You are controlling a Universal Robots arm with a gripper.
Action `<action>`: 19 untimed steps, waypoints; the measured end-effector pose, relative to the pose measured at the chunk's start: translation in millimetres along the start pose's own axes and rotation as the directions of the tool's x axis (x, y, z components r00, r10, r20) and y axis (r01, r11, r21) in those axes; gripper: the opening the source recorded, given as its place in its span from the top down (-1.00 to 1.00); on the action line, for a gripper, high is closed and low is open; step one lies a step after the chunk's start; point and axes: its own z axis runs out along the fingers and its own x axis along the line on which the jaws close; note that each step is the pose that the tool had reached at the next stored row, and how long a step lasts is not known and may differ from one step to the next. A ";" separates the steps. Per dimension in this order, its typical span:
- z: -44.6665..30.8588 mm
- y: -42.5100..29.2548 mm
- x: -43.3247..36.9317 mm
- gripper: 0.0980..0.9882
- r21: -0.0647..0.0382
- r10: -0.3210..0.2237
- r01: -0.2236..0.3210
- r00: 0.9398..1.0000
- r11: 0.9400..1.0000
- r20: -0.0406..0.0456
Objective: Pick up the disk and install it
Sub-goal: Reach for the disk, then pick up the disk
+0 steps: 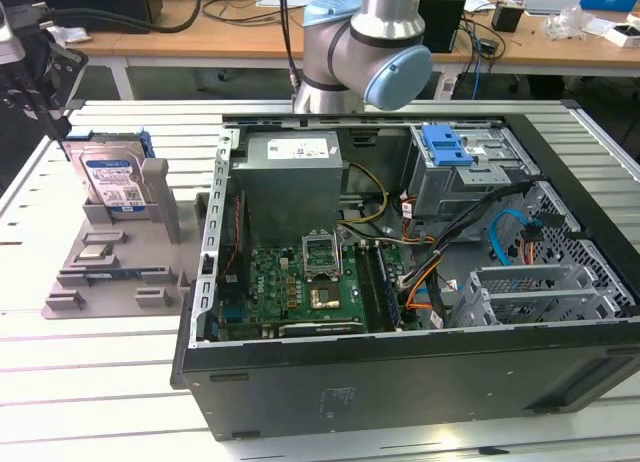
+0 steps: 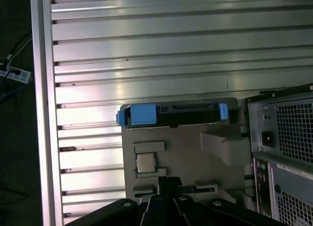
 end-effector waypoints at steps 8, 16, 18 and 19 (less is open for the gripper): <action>12.9 19.8 20.3 0.99 0.004 0.000 0.000 1.000 1.000 0.000; 13.1 19.8 20.3 0.99 0.004 0.000 0.000 1.000 1.000 0.000; 13.2 19.8 20.3 0.99 0.004 0.000 0.000 1.000 1.000 0.000; 13.2 19.8 20.3 0.99 0.004 0.000 0.000 1.000 1.000 0.000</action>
